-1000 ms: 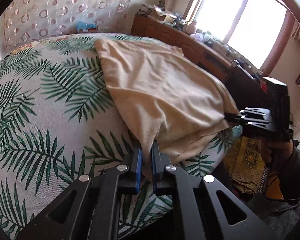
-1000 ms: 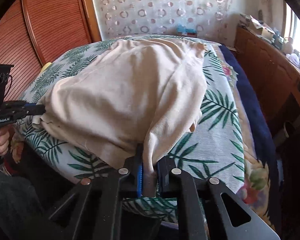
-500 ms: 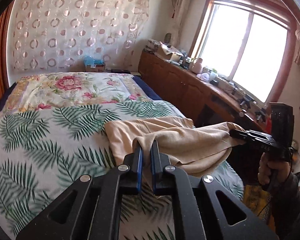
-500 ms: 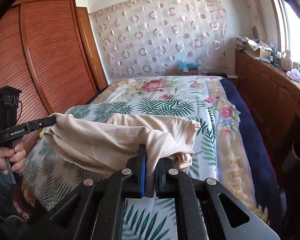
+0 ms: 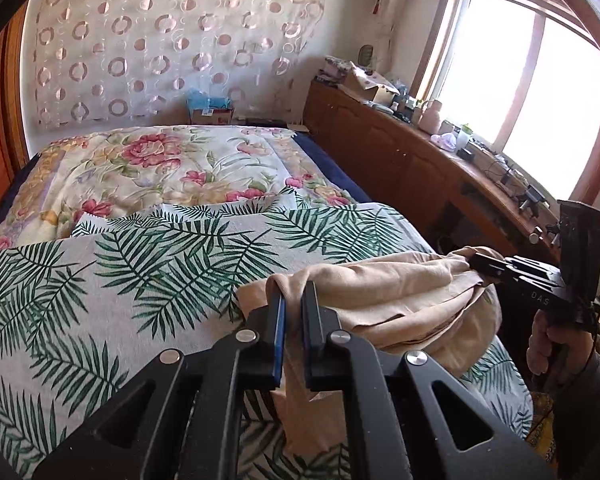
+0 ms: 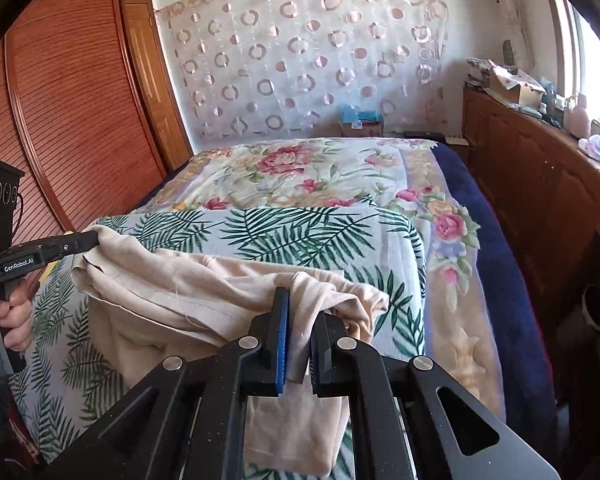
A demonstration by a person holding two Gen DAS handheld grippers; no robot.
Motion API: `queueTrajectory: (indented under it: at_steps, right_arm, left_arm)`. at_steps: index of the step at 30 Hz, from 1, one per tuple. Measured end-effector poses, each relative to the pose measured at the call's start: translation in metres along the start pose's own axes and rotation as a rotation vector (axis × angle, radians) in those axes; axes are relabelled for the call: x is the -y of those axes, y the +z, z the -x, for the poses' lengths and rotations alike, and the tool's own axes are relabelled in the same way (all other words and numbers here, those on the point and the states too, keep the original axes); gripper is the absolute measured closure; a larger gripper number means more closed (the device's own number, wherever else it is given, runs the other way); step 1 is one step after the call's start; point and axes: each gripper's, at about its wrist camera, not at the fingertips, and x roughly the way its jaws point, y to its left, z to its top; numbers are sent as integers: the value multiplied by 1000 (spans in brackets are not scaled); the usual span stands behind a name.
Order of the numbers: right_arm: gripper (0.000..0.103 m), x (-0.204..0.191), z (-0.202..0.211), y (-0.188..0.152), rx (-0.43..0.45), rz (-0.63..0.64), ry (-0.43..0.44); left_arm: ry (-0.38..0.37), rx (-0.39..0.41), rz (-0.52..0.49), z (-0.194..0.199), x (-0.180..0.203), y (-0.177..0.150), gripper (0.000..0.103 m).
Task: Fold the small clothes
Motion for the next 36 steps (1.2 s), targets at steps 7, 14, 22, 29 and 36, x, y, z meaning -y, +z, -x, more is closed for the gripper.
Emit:
queueTrajectory:
  at_steps: [7,14,22,29,36]
  right_arm:
    - [79,3,-3,3,12,11,-37]
    - [50,1,24,6,57,52,-98]
    - [50,-14,0,-13,-65,138,-10]
    - [97,-6,-27,8,-103,111,117]
    - [100,35,-13,21,8,-7,-86]
  left_arm:
    - [-16,-36,-45,-16,1,6,71]
    - [-47,7,-70,8,-6,9,24]
    - [-71,-148,-112,-13,-14,-34,24]
    - [-41,-179,-121,-37,-11,-25,24]
    - [198,-31,-139,-55,-17,9,29]
